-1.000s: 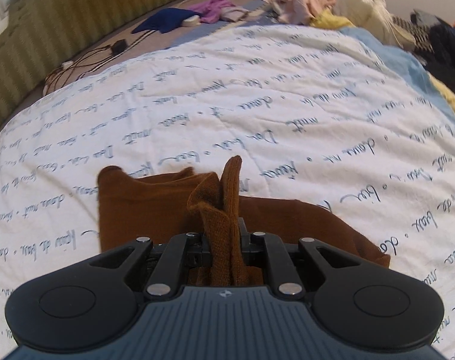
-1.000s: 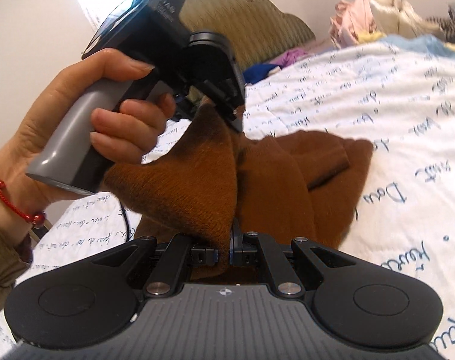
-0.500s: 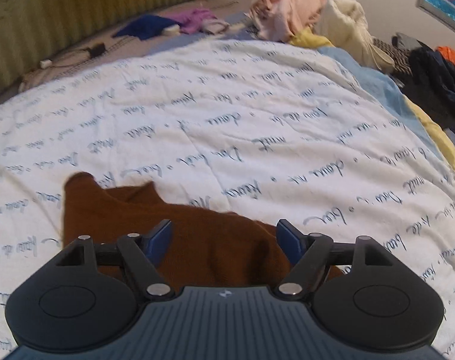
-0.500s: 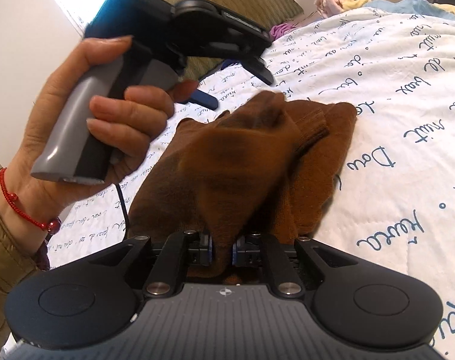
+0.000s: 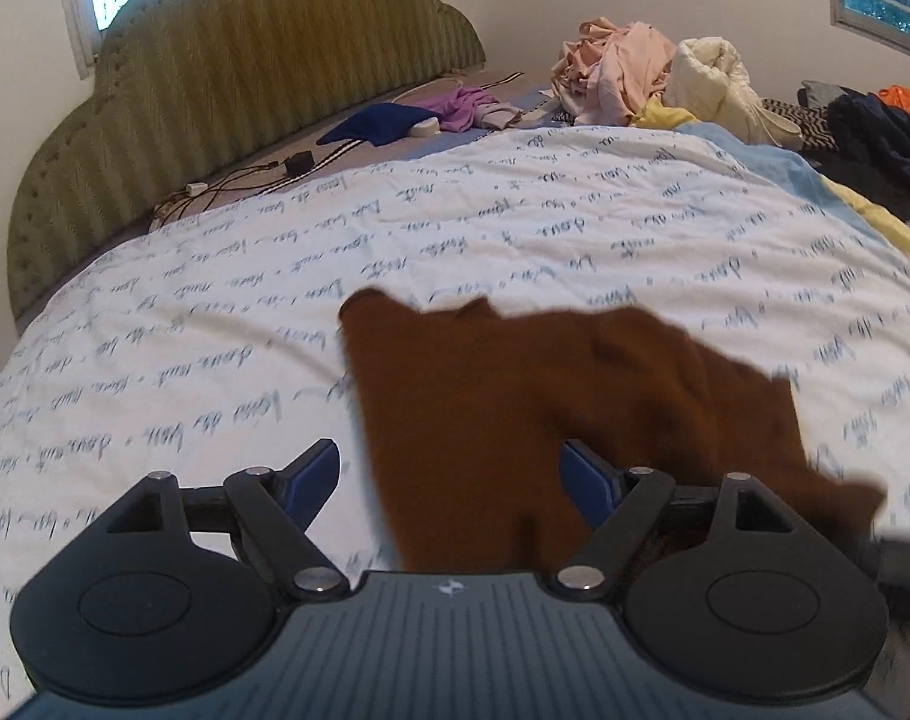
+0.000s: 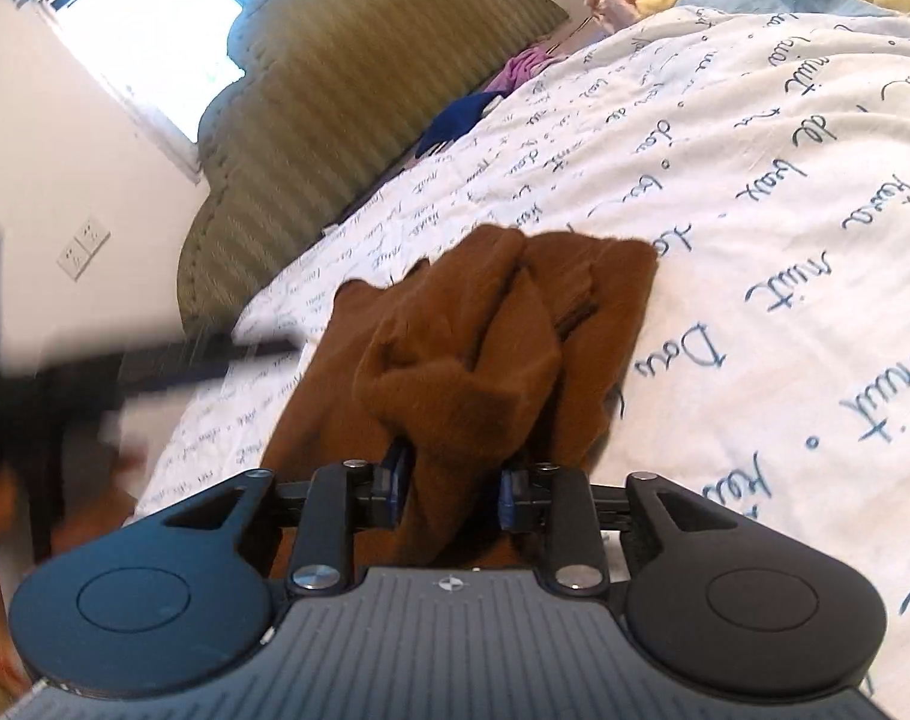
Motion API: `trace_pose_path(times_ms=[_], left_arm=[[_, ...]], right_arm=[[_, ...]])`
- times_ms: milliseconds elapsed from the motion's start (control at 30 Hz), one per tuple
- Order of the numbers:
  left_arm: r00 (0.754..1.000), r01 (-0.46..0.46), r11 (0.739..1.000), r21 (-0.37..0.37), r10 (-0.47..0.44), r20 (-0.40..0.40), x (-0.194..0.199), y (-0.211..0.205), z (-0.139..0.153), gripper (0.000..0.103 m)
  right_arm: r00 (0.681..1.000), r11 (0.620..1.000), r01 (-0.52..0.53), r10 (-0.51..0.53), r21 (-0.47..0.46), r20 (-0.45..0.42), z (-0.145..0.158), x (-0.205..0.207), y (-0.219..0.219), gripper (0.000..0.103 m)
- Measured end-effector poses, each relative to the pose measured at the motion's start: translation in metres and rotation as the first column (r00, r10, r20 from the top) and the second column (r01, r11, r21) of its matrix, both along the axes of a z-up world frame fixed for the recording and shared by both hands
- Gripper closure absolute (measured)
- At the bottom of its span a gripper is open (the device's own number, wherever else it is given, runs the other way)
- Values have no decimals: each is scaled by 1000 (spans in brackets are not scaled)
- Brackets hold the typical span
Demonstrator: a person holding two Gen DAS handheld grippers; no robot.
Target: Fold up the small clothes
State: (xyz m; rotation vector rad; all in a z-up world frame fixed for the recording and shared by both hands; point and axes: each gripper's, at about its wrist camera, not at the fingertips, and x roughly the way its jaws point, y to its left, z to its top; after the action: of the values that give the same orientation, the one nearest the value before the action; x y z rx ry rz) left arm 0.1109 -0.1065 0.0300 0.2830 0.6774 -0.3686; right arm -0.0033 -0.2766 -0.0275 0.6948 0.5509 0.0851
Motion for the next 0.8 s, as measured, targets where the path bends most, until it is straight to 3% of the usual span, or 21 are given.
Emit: trace_pose_path(times_ms=[200, 367, 533, 667, 733, 767, 800], left_arm=[[998, 57, 998, -26, -58, -2, -50, 50, -18, 22], [984, 167, 986, 24, -168, 59, -86, 59, -26, 22], [968, 219, 968, 123, -231, 94, -92, 42, -41, 22], [975, 117, 974, 196, -150, 162, -85, 32, -53, 22], [983, 41, 986, 164, -69, 169, -77, 39, -50, 20], [987, 16, 992, 122, -36, 158, -73, 46, -47, 20], [990, -4, 997, 78, -7, 144, -71, 55, -43, 20]], right_arm=[[1000, 997, 27, -27, 69, -14, -2, 4, -10, 67], [999, 994, 46, -43, 100, -32, -1, 7, -13, 67], [998, 994, 55, -52, 94, -40, 4, 12, -14, 62], [997, 993, 70, -66, 99, -41, 6, 14, -17, 62], [997, 991, 78, -75, 106, -34, 7, 13, -19, 74], [997, 990, 75, -72, 117, -28, 7, 12, -20, 88], [998, 990, 67, -65, 128, -21, 8, 10, -20, 88]])
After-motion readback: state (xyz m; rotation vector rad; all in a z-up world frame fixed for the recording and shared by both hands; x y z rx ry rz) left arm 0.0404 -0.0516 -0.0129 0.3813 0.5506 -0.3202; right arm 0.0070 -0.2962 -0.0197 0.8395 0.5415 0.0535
